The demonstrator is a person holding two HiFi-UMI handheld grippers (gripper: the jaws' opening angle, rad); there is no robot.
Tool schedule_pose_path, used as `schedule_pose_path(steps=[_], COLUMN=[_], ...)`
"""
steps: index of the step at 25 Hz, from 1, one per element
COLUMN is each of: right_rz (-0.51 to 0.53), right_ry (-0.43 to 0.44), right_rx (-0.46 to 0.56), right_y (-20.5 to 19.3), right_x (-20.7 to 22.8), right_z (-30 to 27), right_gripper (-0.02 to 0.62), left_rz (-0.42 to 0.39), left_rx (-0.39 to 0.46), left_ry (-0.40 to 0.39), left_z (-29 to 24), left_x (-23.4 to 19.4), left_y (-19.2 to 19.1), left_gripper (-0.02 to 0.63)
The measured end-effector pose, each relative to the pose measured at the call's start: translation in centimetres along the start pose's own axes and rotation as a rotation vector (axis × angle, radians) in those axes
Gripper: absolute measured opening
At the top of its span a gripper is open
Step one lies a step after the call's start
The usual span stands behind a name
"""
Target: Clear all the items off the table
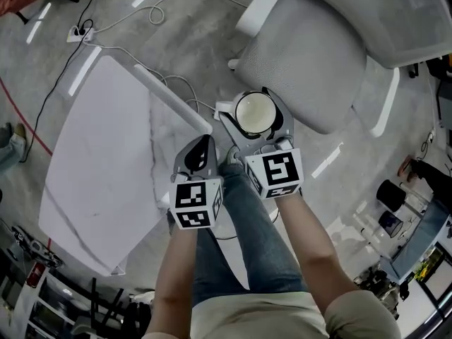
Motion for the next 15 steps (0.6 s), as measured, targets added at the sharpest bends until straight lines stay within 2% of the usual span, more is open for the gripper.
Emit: schedule_pose_path(steps=[15], right_rz=[-0.054], right_ry=[-0.098], right_rx=[-0.007], right_y=[-1.5], right_x=[15.3], right_z=[0.4], right_gripper=[0.41], left_rz=[-0.072], left_rx=[-0.037], left_ry=[-0.066], left_z=[-8.9], left_x=[9.6], left_y=[5.2], left_gripper=[0.009])
Point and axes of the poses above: the fingertips, and each gripper's own axes: z backward along the fingers, x to its right, y out of its top, the point moved 5 cm from there along z, backward along the fingers, and after that the axes turned 13 degrees about -x, right-handed, at the moved point
